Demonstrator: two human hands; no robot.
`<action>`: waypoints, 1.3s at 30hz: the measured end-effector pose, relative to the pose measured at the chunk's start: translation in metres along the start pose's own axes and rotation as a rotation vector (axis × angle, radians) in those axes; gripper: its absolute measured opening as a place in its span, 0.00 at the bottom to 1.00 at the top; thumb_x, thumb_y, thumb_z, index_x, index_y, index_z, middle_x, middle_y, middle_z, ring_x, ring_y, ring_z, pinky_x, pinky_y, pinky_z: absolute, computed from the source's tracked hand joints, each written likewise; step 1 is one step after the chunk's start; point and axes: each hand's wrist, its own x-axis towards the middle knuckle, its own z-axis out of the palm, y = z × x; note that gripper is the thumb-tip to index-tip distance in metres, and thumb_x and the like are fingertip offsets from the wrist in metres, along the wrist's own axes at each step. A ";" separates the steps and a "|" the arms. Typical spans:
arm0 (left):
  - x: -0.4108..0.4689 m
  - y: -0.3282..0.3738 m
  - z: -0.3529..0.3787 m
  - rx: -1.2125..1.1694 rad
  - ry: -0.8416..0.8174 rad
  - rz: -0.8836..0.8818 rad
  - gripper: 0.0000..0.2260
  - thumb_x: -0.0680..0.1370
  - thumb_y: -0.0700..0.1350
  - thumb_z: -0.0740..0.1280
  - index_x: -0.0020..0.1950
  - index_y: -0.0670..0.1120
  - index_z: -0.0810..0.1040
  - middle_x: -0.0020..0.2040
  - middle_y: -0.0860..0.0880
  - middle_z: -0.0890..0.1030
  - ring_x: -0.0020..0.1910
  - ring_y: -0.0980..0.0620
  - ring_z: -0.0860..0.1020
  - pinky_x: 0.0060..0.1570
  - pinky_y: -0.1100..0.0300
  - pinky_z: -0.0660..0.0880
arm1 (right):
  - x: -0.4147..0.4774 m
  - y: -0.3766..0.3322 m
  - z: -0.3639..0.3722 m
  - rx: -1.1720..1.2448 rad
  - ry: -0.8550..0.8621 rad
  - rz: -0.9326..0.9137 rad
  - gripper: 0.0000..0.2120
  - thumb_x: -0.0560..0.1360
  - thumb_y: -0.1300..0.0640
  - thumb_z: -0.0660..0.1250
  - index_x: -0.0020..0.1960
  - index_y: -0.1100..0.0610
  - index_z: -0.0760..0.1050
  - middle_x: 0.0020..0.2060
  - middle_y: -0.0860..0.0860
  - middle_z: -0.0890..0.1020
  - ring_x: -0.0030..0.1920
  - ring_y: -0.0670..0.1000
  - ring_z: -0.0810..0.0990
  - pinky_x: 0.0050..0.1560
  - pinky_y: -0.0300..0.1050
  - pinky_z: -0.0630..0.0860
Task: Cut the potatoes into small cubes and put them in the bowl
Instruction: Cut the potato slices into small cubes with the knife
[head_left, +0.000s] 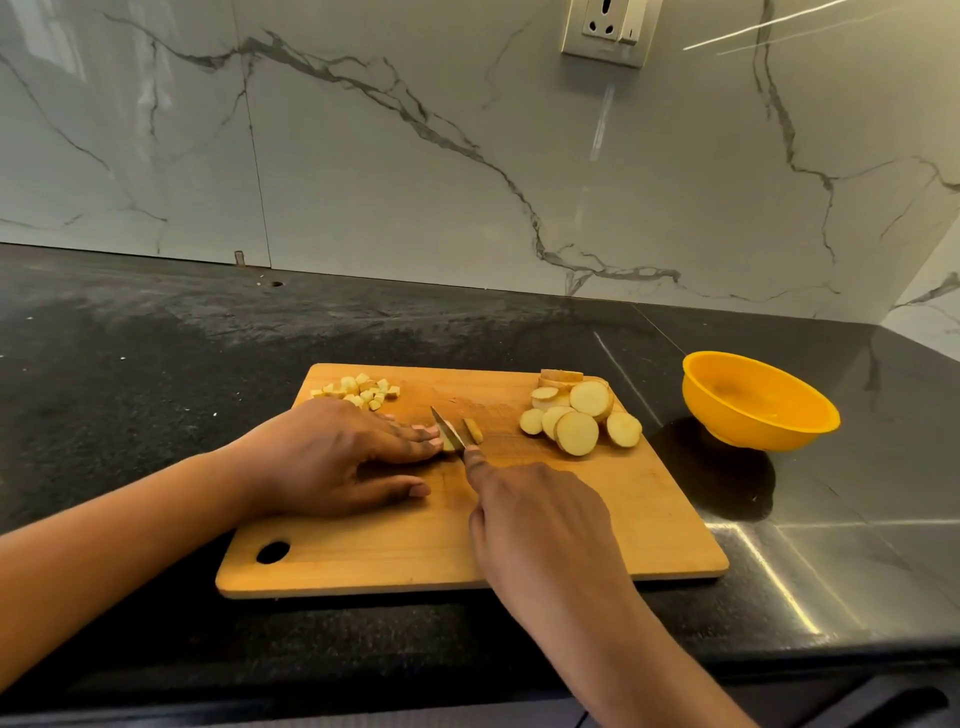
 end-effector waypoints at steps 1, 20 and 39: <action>0.000 0.000 0.000 -0.003 -0.003 -0.003 0.24 0.78 0.64 0.55 0.65 0.51 0.75 0.61 0.58 0.77 0.60 0.63 0.75 0.57 0.58 0.77 | 0.004 -0.002 -0.001 -0.002 -0.027 -0.004 0.25 0.81 0.56 0.57 0.76 0.52 0.54 0.53 0.51 0.77 0.46 0.51 0.73 0.31 0.40 0.62; -0.003 0.002 -0.003 -0.025 0.073 -0.023 0.23 0.79 0.63 0.53 0.62 0.53 0.78 0.58 0.59 0.79 0.57 0.64 0.77 0.56 0.61 0.77 | -0.025 0.006 -0.001 0.158 0.155 0.051 0.24 0.82 0.48 0.51 0.76 0.43 0.50 0.49 0.44 0.77 0.46 0.45 0.74 0.44 0.41 0.73; -0.001 0.006 -0.006 0.087 0.034 0.033 0.23 0.81 0.61 0.49 0.62 0.52 0.78 0.57 0.58 0.80 0.56 0.64 0.77 0.57 0.64 0.73 | -0.001 -0.016 0.003 -0.003 -0.010 -0.010 0.27 0.82 0.57 0.55 0.77 0.54 0.49 0.49 0.51 0.76 0.44 0.51 0.73 0.31 0.42 0.63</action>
